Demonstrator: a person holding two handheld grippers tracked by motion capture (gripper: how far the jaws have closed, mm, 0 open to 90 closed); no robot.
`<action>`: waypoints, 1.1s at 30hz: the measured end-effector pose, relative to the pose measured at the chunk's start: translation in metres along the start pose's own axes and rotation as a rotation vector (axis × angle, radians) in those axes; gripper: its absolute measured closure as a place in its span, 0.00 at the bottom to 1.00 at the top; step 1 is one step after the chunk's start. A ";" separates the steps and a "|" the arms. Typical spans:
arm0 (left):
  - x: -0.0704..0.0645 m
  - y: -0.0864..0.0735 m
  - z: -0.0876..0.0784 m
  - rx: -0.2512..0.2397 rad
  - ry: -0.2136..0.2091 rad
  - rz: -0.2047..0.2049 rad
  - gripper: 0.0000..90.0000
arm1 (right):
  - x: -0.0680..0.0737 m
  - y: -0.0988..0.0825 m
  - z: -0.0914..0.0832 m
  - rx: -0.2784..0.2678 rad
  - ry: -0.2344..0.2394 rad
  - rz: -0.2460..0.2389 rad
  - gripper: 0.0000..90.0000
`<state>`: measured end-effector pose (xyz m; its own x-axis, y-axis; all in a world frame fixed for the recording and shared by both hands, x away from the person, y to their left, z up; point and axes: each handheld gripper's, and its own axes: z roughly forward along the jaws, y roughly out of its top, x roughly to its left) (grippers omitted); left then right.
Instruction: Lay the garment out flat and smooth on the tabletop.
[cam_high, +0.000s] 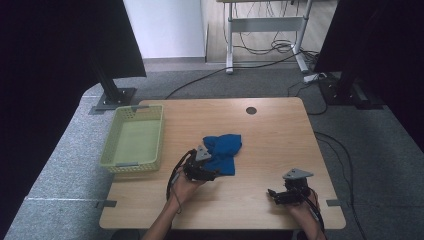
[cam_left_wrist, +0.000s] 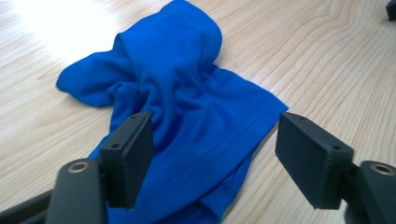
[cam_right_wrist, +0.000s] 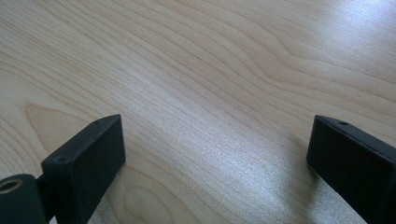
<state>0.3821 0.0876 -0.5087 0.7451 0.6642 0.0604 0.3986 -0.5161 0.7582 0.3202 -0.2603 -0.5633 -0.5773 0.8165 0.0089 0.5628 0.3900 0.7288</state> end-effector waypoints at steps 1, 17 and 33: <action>-0.003 0.003 0.005 0.001 -0.010 0.007 0.35 | 0.000 0.000 0.000 0.000 0.000 0.000 0.05; -0.023 0.014 0.034 0.013 -0.073 0.053 0.49 | 0.000 0.000 0.000 0.000 0.000 0.000 0.05; -0.030 0.008 0.065 0.063 -0.086 0.055 0.56 | 0.000 0.000 0.000 0.000 0.000 0.000 0.05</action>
<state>0.3978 0.0286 -0.5461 0.8089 0.5864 0.0433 0.3863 -0.5855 0.7127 0.3202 -0.2603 -0.5633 -0.5773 0.8164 0.0092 0.5629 0.3898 0.7289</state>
